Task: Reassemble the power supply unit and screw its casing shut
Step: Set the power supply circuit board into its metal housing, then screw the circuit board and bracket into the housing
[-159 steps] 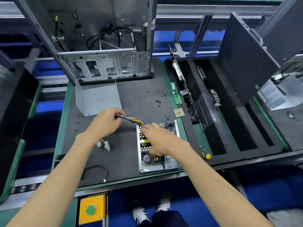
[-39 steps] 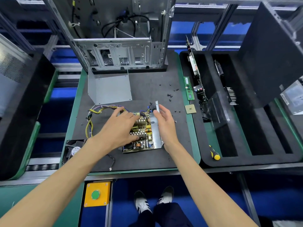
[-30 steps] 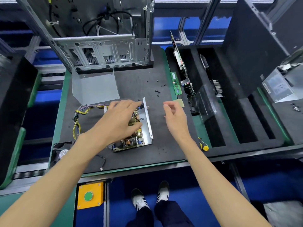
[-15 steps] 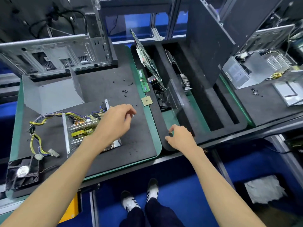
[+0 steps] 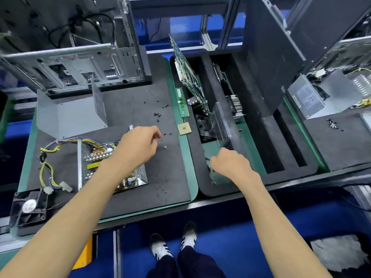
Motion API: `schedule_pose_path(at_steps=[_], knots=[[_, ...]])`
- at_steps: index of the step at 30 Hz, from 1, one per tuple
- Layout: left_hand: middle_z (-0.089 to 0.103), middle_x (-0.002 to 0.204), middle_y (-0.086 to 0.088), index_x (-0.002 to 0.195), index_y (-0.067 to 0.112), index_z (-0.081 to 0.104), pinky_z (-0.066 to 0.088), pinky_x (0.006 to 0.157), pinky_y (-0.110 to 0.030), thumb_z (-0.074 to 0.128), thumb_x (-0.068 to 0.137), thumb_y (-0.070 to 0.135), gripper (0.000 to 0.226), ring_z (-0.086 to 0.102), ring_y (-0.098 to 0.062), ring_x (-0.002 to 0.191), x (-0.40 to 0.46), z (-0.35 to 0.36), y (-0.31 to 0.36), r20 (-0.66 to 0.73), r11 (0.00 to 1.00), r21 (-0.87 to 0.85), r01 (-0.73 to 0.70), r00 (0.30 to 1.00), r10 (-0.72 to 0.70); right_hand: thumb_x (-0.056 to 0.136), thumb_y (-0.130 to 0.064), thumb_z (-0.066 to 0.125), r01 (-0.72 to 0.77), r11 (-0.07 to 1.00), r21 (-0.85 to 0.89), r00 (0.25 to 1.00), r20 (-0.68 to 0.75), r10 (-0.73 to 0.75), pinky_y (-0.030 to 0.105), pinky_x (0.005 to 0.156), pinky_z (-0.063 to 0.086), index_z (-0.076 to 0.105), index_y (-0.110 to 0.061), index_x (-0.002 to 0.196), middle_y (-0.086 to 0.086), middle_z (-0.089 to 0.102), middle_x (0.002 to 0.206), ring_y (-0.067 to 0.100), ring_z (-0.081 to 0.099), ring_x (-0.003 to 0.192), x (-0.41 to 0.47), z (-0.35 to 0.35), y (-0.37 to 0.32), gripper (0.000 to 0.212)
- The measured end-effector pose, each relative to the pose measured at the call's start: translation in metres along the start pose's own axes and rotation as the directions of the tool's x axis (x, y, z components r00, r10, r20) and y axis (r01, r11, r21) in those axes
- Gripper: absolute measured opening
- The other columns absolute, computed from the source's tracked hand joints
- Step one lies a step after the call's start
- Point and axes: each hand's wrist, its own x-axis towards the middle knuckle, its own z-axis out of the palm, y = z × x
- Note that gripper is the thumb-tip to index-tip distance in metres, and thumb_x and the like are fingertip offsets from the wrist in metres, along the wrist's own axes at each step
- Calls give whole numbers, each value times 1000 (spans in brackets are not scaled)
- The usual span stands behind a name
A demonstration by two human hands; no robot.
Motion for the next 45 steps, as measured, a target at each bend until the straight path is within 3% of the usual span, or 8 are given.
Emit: schedule_pose_path(at_steps=[4, 7, 13, 16, 22, 31, 38, 45], knots=[[74, 103, -5, 111, 16, 70, 55, 87, -44, 51, 95, 10, 25, 66, -31, 99, 18, 1, 8, -16, 1000, -15, 28, 999, -28, 101, -35, 36, 90, 981, 171, 992, -107, -72, 38, 75, 40, 52, -14, 93, 8, 59, 100, 32, 54, 93, 0, -41, -3, 28], [72, 110, -7, 112, 16, 69, 53, 90, -43, 53, 94, 11, 25, 66, -33, 104, 37, 10, 15, 48, 999, 13, 41, 998, -42, 100, -34, 43, 169, 929, 328, 977, -183, -113, 35, 63, 38, 63, -10, 97, 0, 57, 80, 24, 52, 74, 4, -51, -1, 31], [70, 108, -9, 107, 13, 68, 53, 83, -39, 57, 89, 7, 22, 63, -33, 103, 67, 29, 25, 126, 995, 97, 23, 991, -35, 89, -35, 63, 285, 736, 614, 944, -310, -107, 29, 54, 42, 71, -34, 75, -6, 58, 62, 11, 41, 48, 16, -45, 5, 16], [69, 106, -12, 108, 8, 68, 54, 83, -43, 55, 86, 2, 26, 62, -36, 102, 74, 30, 23, 97, 990, 129, 56, 993, -69, 92, -36, 62, 317, 684, 657, 934, -341, -105, 29, 54, 39, 70, -35, 77, 11, 62, 63, 13, 39, 47, 23, -38, 9, 17], [70, 108, -17, 108, 10, 70, 55, 89, -46, 53, 86, 1, 29, 64, -41, 100, 94, 12, 2, 5, 976, 10, 218, 976, -219, 106, -21, 48, 295, 452, 842, 955, -247, -163, 23, 45, 42, 70, -28, 94, -8, 66, 61, 5, 49, 51, 37, -27, -4, 26], [73, 93, -4, 95, 19, 73, 56, 92, -38, 55, 87, -1, 27, 69, -26, 94, 113, 2, -9, 11, 940, -181, 290, 956, -292, 103, -43, 51, 269, 456, 849, 959, -191, -209, 27, 56, 36, 60, -30, 96, -14, 54, 59, 6, 43, 52, 63, -7, -26, 18], [75, 82, 6, 98, 17, 75, 56, 89, -30, 60, 92, 3, 21, 71, -11, 83, 93, -18, -9, 156, 971, -196, 138, 982, -108, 100, -19, 43, 183, 370, 911, 972, -109, -210, 31, 57, 43, 59, -11, 91, -4, 62, 61, 15, 51, 56, 78, -6, -38, 20], [74, 85, 12, 105, 23, 72, 56, 89, -41, 59, 92, 9, 23, 67, -15, 92, 83, -29, -25, 28, 967, -166, 192, 981, -190, 87, -31, 42, 259, 389, 884, 952, -164, -260, 25, 53, 44, 65, -11, 90, -8, 60, 62, 11, 52, 55, 86, -8, -50, 31]])
